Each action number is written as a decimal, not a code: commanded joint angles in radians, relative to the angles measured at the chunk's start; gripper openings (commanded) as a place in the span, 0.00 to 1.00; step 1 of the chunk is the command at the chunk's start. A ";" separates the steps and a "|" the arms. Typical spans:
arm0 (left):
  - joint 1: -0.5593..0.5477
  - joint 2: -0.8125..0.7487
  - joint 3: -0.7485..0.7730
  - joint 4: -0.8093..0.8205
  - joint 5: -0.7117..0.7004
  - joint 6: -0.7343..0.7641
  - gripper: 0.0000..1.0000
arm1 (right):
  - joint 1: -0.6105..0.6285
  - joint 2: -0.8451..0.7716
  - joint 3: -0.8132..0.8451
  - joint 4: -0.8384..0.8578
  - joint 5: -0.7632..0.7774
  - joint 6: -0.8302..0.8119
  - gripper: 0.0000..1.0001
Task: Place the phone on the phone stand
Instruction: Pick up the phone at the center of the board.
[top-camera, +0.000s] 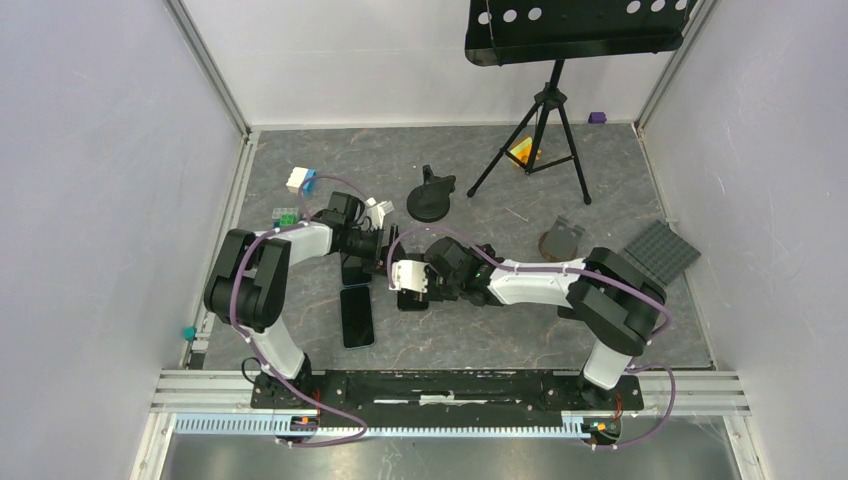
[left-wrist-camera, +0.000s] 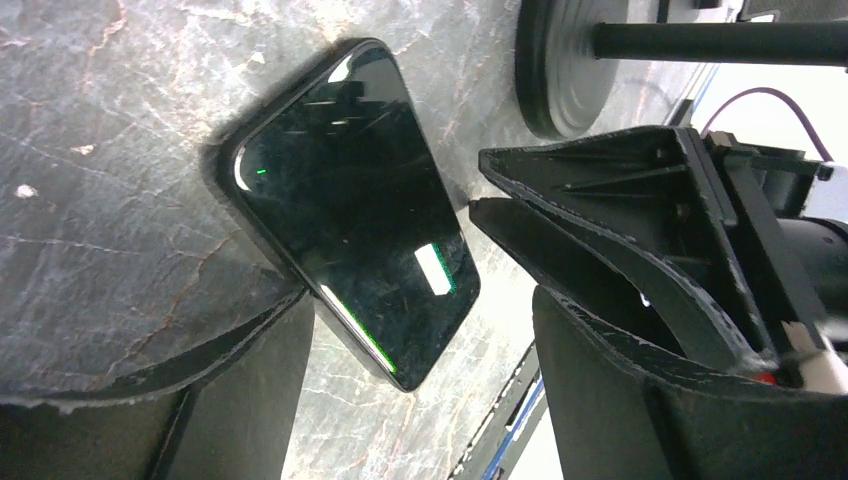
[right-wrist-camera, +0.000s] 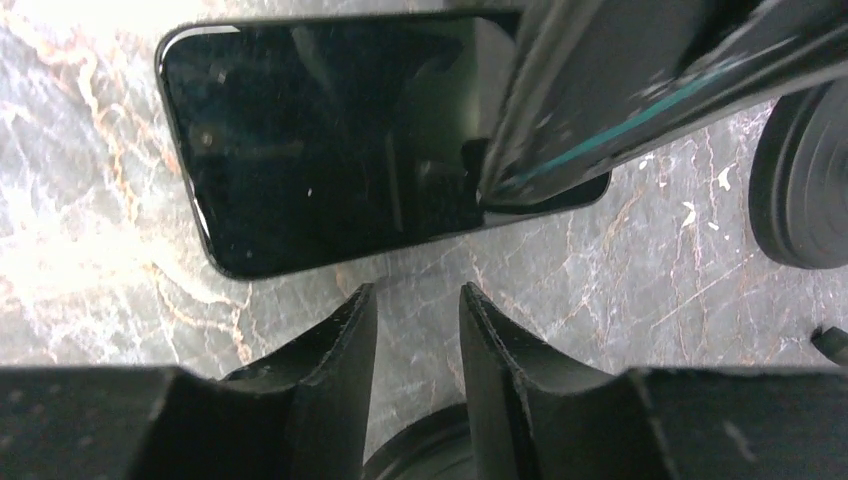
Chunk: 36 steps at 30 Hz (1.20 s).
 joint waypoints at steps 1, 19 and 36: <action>-0.006 0.029 -0.031 0.073 -0.047 -0.073 0.82 | -0.007 0.065 0.015 0.031 -0.037 0.051 0.40; -0.007 0.063 -0.117 0.286 0.090 -0.198 0.85 | -0.008 0.120 -0.020 0.113 -0.073 0.173 0.36; -0.008 0.115 -0.031 0.071 0.288 -0.079 0.73 | -0.014 0.137 -0.028 0.146 0.081 0.186 0.33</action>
